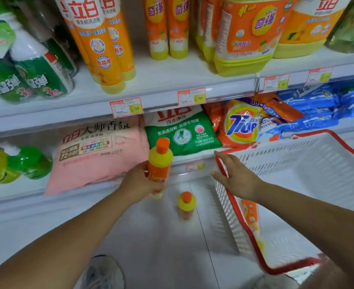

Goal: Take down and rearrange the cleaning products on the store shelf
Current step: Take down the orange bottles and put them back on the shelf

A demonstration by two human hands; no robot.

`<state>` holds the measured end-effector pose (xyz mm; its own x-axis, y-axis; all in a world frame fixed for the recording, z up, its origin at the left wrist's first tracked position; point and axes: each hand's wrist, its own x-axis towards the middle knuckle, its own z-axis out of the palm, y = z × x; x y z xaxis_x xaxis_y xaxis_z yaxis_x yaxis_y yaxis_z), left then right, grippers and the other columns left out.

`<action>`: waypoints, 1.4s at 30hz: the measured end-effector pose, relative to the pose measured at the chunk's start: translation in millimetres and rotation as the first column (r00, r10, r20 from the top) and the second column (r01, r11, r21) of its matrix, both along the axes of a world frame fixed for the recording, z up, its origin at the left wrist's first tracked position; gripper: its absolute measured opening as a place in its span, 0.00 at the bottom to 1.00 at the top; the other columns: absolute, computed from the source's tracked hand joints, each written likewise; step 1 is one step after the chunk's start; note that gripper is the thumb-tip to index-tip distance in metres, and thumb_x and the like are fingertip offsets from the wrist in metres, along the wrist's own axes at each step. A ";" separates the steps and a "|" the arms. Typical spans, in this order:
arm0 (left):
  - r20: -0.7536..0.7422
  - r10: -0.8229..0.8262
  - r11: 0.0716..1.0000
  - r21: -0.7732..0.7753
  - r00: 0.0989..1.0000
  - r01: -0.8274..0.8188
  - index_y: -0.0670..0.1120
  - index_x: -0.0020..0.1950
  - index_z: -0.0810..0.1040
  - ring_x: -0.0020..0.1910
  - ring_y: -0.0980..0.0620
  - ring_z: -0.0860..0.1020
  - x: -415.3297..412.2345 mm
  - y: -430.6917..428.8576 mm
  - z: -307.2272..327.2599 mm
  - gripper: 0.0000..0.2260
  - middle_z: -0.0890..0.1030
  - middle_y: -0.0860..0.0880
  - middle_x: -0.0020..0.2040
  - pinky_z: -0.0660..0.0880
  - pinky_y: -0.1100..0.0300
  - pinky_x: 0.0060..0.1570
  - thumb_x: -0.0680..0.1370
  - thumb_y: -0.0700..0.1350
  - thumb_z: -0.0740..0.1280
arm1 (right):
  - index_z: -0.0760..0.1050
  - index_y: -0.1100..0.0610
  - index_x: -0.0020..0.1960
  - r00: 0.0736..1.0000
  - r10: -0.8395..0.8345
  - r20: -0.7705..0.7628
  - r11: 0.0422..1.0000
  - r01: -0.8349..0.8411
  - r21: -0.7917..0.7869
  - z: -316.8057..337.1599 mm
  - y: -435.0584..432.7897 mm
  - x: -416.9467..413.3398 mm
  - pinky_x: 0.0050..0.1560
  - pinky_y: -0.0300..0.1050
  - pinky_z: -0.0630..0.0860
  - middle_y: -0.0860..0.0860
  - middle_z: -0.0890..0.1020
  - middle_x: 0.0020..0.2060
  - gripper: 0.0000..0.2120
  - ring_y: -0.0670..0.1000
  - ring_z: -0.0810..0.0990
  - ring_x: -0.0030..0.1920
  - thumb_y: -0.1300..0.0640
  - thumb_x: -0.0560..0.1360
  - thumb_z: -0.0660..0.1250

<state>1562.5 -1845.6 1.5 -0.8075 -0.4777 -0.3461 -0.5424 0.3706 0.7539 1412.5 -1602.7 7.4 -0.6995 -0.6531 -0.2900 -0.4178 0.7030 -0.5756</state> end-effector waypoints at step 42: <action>-0.049 -0.420 0.722 -0.624 0.906 0.301 0.57 0.70 0.72 0.57 0.54 0.77 -3.4 -16.5 110.9 0.20 0.77 0.56 0.61 0.75 0.53 0.56 0.78 0.50 0.68 | 0.71 0.52 0.71 0.937 -0.241 -0.251 0.906 0.125 -0.403 69.3 -25.7 13.9 0.61 0.40 0.68 0.46 0.76 0.63 0.17 0.48 0.74 0.64 0.50 0.83 0.59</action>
